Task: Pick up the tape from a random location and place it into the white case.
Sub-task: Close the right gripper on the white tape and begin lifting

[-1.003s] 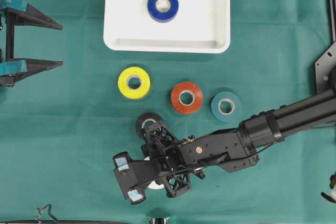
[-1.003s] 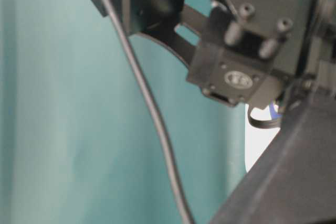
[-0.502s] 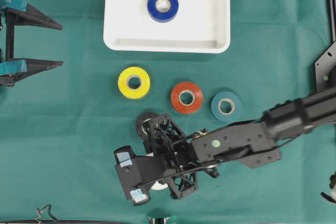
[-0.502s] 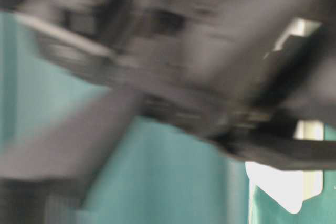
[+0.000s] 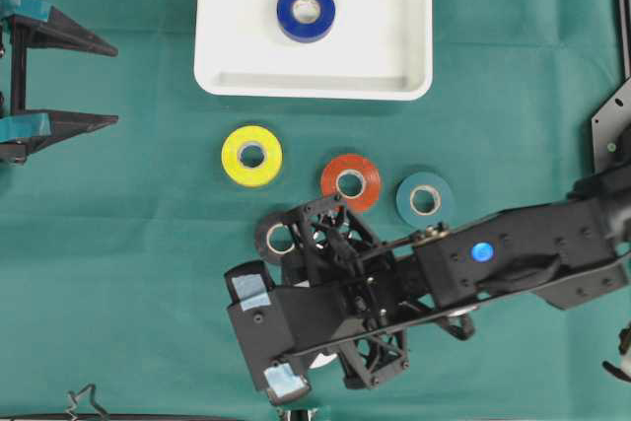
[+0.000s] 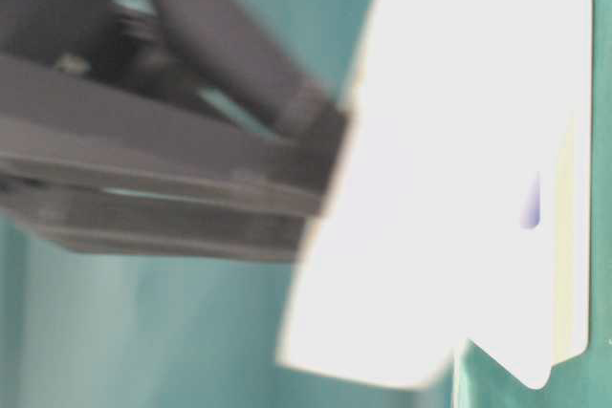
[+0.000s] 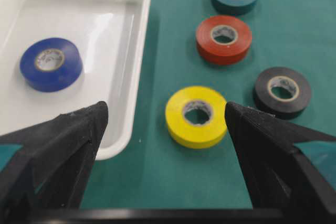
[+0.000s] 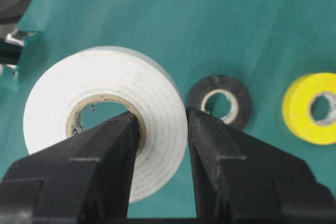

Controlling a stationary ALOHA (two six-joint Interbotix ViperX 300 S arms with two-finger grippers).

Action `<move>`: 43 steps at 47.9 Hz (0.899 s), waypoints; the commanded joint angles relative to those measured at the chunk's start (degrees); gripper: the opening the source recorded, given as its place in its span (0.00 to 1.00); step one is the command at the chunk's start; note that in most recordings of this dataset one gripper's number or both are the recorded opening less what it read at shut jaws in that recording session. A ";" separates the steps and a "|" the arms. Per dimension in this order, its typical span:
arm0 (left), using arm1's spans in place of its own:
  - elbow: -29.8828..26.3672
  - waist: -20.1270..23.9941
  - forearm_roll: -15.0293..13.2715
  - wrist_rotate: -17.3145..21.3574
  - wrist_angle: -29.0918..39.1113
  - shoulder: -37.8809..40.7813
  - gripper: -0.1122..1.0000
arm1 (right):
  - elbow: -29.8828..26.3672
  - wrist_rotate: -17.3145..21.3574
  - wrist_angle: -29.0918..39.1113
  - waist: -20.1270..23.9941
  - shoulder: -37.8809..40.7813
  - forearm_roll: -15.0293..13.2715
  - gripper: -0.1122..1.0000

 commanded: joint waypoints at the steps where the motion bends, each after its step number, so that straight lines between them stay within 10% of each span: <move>1: -0.79 -0.09 0.00 0.09 -0.35 0.18 0.98 | -3.43 0.18 2.46 -0.26 -3.08 -0.18 0.37; 43: -0.79 -0.09 0.00 0.09 -0.35 0.18 0.98 | -8.00 0.09 9.84 -0.18 -4.48 -0.88 0.37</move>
